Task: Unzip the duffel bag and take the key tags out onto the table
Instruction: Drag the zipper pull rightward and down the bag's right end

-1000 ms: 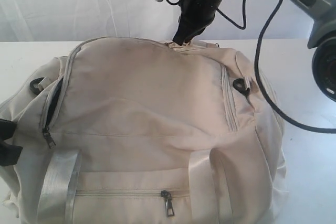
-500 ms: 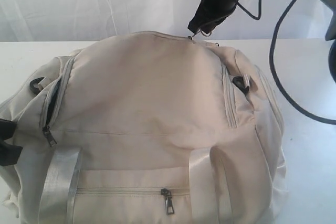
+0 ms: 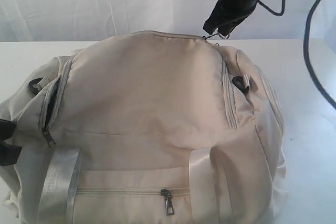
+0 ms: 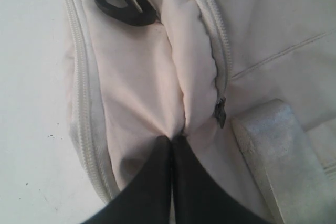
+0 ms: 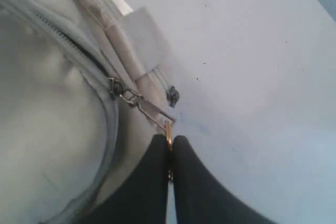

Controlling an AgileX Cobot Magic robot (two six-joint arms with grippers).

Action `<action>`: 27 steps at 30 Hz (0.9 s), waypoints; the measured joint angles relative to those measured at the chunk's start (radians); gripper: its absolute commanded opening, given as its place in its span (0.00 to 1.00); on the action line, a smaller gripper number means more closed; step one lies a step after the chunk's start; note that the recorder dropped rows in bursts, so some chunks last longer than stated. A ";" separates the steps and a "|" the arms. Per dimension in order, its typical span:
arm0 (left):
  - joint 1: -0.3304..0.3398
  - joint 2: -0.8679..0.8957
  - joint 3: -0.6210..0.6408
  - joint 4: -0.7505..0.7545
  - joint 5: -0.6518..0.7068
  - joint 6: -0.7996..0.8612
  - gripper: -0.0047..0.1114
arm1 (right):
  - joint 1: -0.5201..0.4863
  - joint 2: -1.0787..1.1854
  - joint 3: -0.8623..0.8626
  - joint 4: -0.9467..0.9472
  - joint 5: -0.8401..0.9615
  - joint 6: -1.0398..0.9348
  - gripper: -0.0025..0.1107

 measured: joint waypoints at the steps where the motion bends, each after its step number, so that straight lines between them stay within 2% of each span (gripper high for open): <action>1: 0.000 0.000 0.000 0.000 0.000 0.000 0.04 | -0.003 -0.012 0.013 -0.003 -0.002 0.005 0.02; 20: 0.000 0.000 0.000 0.000 0.002 0.000 0.04 | -0.027 -0.270 0.303 -0.011 -0.010 0.084 0.02; 27: 0.000 0.000 0.000 0.000 0.002 0.000 0.04 | -0.027 -0.340 0.383 0.081 -0.010 0.092 0.02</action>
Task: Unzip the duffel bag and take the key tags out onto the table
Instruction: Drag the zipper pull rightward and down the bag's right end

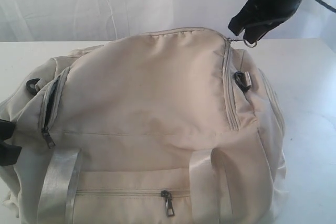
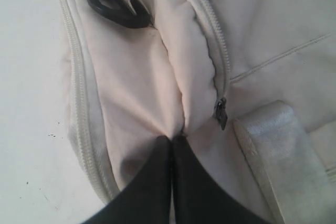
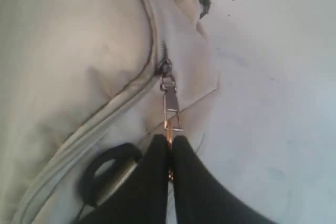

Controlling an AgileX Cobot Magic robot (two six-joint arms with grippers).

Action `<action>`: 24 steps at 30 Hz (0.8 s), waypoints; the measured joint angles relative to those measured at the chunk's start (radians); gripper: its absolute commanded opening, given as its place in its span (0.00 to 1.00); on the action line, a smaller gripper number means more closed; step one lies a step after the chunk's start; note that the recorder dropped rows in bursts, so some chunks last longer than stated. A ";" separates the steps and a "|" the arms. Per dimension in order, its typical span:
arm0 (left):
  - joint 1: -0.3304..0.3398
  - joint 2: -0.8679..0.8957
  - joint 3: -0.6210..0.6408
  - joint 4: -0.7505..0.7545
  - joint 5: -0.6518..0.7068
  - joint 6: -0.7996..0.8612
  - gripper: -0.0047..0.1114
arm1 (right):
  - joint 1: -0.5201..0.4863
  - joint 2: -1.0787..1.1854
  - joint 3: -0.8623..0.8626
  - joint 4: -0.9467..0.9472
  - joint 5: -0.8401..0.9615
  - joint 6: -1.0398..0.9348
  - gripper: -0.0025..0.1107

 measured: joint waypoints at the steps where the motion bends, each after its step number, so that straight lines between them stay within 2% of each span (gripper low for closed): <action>1: 0.000 0.000 0.000 0.000 0.000 0.000 0.04 | 0.000 -0.005 0.009 0.013 0.000 0.002 0.02; 10: 0.000 0.000 0.000 0.000 0.000 0.000 0.04 | 0.000 -0.083 0.126 0.086 -0.004 0.007 0.02; 24: 0.000 0.000 0.000 0.000 0.000 0.000 0.04 | 0.110 -0.284 0.348 0.129 -0.013 0.054 0.02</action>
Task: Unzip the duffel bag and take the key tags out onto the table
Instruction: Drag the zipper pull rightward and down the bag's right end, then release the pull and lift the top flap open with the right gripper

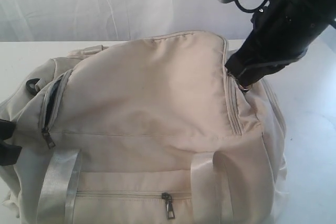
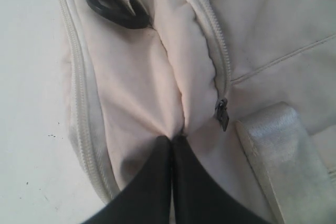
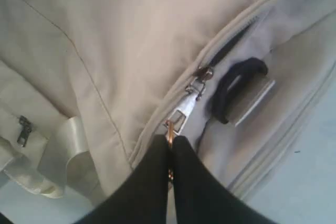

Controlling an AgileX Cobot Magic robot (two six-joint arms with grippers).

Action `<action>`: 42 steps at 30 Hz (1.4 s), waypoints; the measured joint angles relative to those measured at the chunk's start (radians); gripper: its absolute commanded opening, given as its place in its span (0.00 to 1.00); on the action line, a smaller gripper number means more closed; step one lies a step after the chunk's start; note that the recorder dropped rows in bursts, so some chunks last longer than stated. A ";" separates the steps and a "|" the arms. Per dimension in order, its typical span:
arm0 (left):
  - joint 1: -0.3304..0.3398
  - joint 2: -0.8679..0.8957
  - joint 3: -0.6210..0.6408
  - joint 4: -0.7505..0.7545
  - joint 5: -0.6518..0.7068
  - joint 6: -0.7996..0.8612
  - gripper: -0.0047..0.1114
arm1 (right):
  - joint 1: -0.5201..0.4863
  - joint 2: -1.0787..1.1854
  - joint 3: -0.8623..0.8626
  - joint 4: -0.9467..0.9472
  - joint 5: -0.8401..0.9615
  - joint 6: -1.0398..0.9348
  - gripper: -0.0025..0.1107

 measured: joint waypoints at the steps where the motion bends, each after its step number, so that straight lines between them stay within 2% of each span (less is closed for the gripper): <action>1: 0.000 0.000 0.000 0.000 0.000 0.000 0.04 | 0.004 -0.011 0.013 0.000 0.000 0.006 0.02; 16: 0.000 0.000 0.000 0.000 -0.004 0.000 0.04 | 0.018 -0.185 0.281 0.005 -0.008 0.038 0.02; 26: 0.000 0.000 0.000 0.000 -0.006 0.000 0.04 | 0.018 -0.208 0.390 0.048 -0.012 0.038 0.03; 29: 0.000 0.000 0.000 0.000 -0.006 0.000 0.04 | 0.018 -0.208 0.408 0.063 -0.016 0.030 0.13; 35: 0.000 0.000 0.000 0.000 -0.008 0.000 0.04 | 0.018 -0.209 0.417 0.137 0.013 -0.033 0.55; 39: 0.000 0.000 0.000 0.000 -0.008 0.000 0.04 | 0.018 -0.230 0.339 0.141 -0.030 -0.047 0.56; 41: 0.000 0.000 0.000 0.000 -0.008 0.000 0.04 | 0.018 -0.239 0.299 0.137 -0.204 -0.043 0.56; 42: 0.000 0.000 0.000 0.000 -0.008 0.000 0.04 | 0.018 -0.236 0.288 0.137 -0.353 -0.005 0.56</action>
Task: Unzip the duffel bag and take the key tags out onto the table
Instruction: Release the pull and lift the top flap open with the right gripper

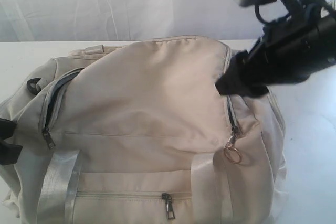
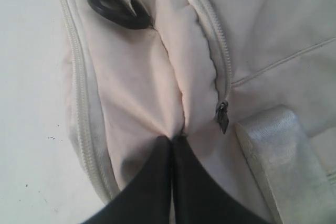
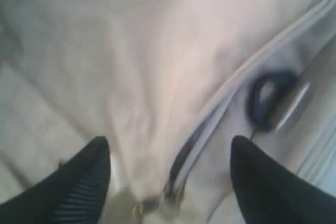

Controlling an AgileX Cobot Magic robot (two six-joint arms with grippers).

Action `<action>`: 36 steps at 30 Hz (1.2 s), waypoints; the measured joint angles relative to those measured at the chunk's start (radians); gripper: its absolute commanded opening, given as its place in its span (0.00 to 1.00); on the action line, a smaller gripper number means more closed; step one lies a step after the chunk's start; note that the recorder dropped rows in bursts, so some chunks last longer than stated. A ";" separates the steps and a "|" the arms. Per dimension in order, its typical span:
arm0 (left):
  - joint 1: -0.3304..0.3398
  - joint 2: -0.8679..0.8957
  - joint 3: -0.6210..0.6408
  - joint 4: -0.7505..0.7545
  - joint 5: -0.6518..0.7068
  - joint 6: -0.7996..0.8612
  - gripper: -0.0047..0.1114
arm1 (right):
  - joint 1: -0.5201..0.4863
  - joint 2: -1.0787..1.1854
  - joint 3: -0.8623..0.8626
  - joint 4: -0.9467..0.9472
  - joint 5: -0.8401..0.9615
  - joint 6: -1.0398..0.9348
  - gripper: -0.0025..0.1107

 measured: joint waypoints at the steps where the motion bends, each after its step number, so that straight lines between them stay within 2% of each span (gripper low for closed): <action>1: 0.000 0.000 0.000 0.000 0.000 0.000 0.04 | 0.000 0.011 -0.005 -0.002 -0.060 0.024 0.56; 3: 0.000 0.000 0.000 0.000 0.000 0.000 0.04 | -0.013 0.084 -0.034 -0.014 -0.175 0.141 0.56; 6: 0.000 0.000 0.000 0.000 0.000 0.000 0.04 | -0.059 0.209 -0.089 -0.010 -0.186 0.207 0.56; 9: 0.000 0.000 0.000 0.000 -0.004 0.000 0.04 | -0.083 0.308 -0.143 0.076 -0.184 0.180 0.56; 11: 0.000 0.000 0.000 0.000 -0.008 0.000 0.04 | -0.085 0.335 -0.163 0.160 -0.188 0.122 0.52; 16: 0.000 0.000 0.000 -0.003 -0.010 0.000 0.04 | -0.085 0.373 -0.174 0.201 -0.178 0.096 0.38; 25: 0.000 0.000 0.000 -0.003 -0.010 0.000 0.04 | -0.085 0.386 -0.176 0.257 -0.158 0.018 0.02; 30: 0.000 0.000 0.000 -0.004 -0.010 0.000 0.04 | -0.085 0.383 -0.176 0.295 -0.093 -0.049 0.02; 36: 0.000 0.000 0.000 -0.006 -0.012 0.000 0.04 | -0.086 0.303 -0.176 0.385 0.087 -0.201 0.02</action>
